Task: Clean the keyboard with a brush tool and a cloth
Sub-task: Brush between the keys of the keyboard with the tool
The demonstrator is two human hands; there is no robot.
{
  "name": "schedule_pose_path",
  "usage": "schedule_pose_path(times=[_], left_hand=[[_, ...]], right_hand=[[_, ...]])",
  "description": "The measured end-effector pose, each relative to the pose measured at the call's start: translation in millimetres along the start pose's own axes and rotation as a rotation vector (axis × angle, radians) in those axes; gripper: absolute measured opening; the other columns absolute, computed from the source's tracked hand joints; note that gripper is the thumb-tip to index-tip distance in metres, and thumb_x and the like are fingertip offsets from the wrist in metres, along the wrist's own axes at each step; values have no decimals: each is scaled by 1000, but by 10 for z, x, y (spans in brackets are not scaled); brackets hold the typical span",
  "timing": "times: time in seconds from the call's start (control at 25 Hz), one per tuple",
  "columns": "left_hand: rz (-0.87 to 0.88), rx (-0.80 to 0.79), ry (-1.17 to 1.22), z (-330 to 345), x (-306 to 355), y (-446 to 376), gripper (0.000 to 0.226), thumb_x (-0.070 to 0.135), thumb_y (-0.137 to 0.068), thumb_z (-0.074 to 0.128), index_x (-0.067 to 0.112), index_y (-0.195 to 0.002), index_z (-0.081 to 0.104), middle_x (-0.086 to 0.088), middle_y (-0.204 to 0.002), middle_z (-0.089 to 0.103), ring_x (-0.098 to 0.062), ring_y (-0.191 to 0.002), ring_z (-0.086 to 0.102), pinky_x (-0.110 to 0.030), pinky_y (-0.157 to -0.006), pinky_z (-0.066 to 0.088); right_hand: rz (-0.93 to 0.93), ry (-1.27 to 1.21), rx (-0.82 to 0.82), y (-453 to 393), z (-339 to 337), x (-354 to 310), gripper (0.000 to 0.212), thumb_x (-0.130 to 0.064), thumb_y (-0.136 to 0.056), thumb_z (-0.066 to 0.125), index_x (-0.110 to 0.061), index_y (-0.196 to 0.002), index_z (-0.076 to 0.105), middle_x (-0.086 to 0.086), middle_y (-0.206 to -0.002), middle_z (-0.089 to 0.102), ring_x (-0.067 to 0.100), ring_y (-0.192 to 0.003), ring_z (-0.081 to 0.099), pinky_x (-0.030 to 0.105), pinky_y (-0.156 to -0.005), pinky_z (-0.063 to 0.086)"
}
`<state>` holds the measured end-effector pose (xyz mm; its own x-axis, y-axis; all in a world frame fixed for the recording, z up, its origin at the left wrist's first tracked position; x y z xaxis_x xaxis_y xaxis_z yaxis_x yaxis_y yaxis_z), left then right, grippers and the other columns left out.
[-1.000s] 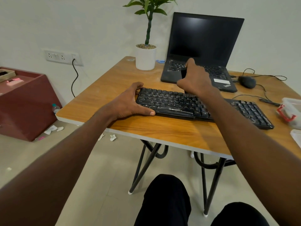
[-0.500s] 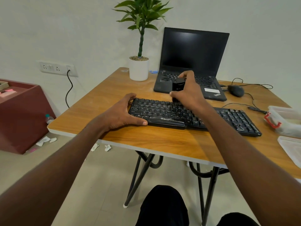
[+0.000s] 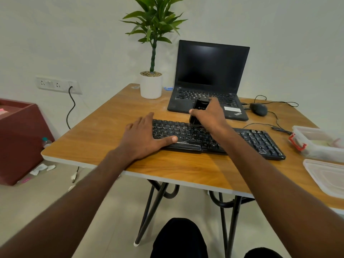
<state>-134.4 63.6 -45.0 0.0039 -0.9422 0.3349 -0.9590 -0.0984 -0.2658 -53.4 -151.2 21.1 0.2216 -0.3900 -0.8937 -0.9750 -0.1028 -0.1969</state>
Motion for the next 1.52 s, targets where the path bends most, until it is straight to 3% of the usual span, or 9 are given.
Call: schedule_pose_path(times=[0.12, 0.32, 0.48, 0.56, 0.76, 0.88, 1.12, 1.32, 1.52], left_hand=[[-14, -35, -10, 28, -36, -29, 140, 112, -63, 32, 20, -167, 14, -8, -170, 33, -29, -152, 39, -58, -125, 29], [18, 17, 67, 31, -63, -22, 126, 105, -77, 21, 16, -167, 16, -14, -160, 49, -33, -140, 53, -59, -118, 40], [32, 112, 111, 39, -79, -18, 102, 86, -94, 8, 12, -162, 27, -15, -129, 69, -27, -102, 66, -54, -101, 51], [43, 133, 120, 54, -73, -15, 92, 78, -101, 8, 10, -159, 30, -14, -122, 71, -24, -92, 63, -50, -95, 53], [41, 124, 128, 58, -95, -34, 79, 67, -108, 15, 7, -157, 32, -17, -138, 66, -32, -108, 68, -49, -97, 53], [31, 115, 129, 76, -92, -35, 79, 70, -106, 18, 9, -155, 33, -16, -128, 69, -29, -102, 67, -50, -95, 54], [10, 105, 143, 26, -43, -3, 81, 75, -103, 19, 13, -154, 34, -13, -125, 70, -27, -100, 67, -44, -90, 54], [-17, 84, 114, -7, -15, 17, 105, 92, -91, 17, 14, -160, 28, -15, -135, 67, -33, -112, 67, -50, -99, 55], [-16, 101, 124, 7, -4, 9, 82, 78, -101, 27, 15, -152, 35, -12, -126, 69, -27, -98, 65, -42, -85, 52]], right_hand=[[-78, 233, 170, -34, -161, 108, 58, -5, -91, 73, -12, -129, 30, -6, -89, 53, 11, -75, 61, 30, -65, 61], [40, -118, -5, -7, -140, 68, 49, -18, -96, 73, -12, -132, 40, 3, -116, 58, 11, -90, 65, 15, -54, 53], [-84, 323, 70, -36, -213, 127, 47, -15, -93, 74, -13, -123, 38, -1, -98, 57, 20, -88, 69, 37, -72, 63], [-113, 348, 113, -46, -213, 103, 47, -11, -92, 74, -14, -123, 39, -1, -99, 57, 19, -90, 65, 29, -68, 60], [48, -83, -53, -16, -168, 104, 49, -11, -95, 73, -12, -130, 39, 5, -113, 56, 16, -84, 69, 18, -54, 57], [46, 108, 162, -81, -311, 164, 48, -14, -95, 71, -13, -124, 33, 5, -102, 58, 20, -82, 70, 37, -69, 64], [0, 137, -46, -162, -327, 103, 53, -15, -94, 74, -12, -132, 37, 4, -114, 56, 17, -94, 65, 26, -61, 59], [-107, 363, 95, -154, -409, 210, 54, -18, -92, 76, -10, -132, 42, 4, -115, 58, 18, -102, 56, 29, -76, 50], [-3, 332, 165, -157, -645, 261, 54, -9, -86, 75, -9, -131, 44, 6, -112, 60, 19, -93, 59, 30, -67, 54]])
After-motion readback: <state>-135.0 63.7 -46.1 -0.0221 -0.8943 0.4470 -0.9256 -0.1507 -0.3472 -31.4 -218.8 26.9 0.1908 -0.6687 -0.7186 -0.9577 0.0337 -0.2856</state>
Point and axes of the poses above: each hand's wrist, its own y-axis away from the middle knuckle, its own z-axis out of the palm, x = y × z, the point moved 1 cm from there along -y, towards the middle knuckle
